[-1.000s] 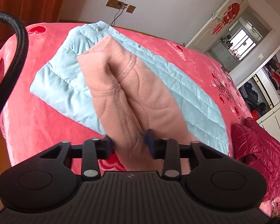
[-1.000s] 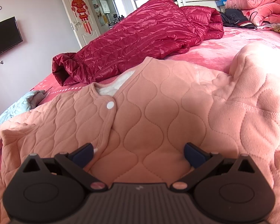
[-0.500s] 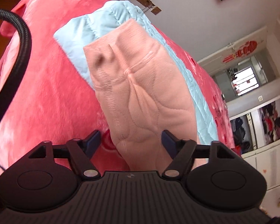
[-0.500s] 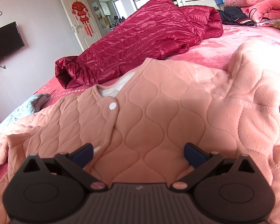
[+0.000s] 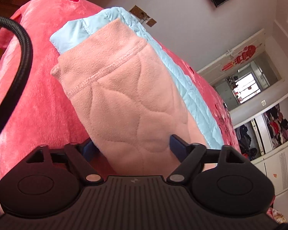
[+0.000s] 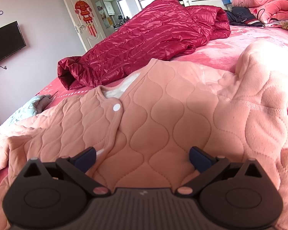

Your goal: Fold large clothes

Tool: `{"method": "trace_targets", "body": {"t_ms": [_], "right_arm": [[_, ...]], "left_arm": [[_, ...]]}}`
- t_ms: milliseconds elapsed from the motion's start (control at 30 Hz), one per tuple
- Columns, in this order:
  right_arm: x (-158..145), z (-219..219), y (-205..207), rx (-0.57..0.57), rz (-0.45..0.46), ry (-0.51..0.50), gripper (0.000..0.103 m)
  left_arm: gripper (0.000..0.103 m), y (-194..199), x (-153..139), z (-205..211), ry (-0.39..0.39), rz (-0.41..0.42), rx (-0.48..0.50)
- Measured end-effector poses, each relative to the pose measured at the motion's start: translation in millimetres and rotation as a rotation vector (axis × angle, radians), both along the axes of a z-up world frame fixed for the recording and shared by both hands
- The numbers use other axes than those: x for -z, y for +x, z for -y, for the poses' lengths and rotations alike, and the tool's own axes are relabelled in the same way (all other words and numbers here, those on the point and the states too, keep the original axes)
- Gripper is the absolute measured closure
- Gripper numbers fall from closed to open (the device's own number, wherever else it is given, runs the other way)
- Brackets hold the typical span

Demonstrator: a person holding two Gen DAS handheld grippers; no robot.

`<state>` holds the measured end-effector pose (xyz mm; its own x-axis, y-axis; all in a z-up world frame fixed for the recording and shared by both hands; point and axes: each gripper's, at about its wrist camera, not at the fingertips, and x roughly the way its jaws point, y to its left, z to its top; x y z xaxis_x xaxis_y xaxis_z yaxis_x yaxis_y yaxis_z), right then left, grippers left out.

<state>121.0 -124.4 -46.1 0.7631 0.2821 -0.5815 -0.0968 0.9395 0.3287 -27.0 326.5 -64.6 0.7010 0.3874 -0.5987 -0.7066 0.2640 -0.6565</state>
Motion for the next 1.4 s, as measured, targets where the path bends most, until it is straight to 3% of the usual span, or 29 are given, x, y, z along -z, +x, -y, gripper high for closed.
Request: {"method": "trace_targets", "body": {"t_ms": [133, 233, 300, 433, 633, 767, 933, 1167, 1267, 1400], "right_arm": [[1, 0, 0, 0.0, 0.0, -0.003, 0.0], [1, 0, 1, 0.0, 0.0, -0.006, 0.0], [1, 0, 1, 0.0, -0.001, -0.006, 0.0], [0, 0, 2, -0.004, -0.008, -0.006, 0.0], [-7, 2, 4, -0.011, -0.035, 0.001, 0.0], [-20, 14, -4, 0.039, 0.018, 0.011, 0.001], [-40, 50, -20, 0.174, 0.129, 0.036, 0.001], [-44, 113, -39, 0.386, 0.162, 0.154, 0.001], [-40, 141, -47, 0.462, 0.164, 0.25, 0.001], [-33, 176, -57, 0.571, 0.158, 0.354, 0.001]], "left_arm": [[0.067, 9, 1, 3, 0.051, -0.043, 0.017], [0.083, 15, -5, 6, 0.095, -0.08, 0.023], [0.088, 18, -11, 5, 0.106, -0.086, 0.016], [0.092, 29, -40, 4, 0.169, -0.075, 0.024], [0.096, 71, -121, 22, 0.405, -0.025, 0.152], [0.096, 109, -172, 65, 0.579, 0.012, 0.29], [0.096, 151, -210, 141, 0.721, 0.065, 0.497], [0.096, 205, -214, 263, 0.852, 0.113, 0.798], [0.096, 221, -194, 312, 0.88, 0.12, 0.922], [0.096, 244, -150, 358, 0.861, 0.09, 1.059]]}}
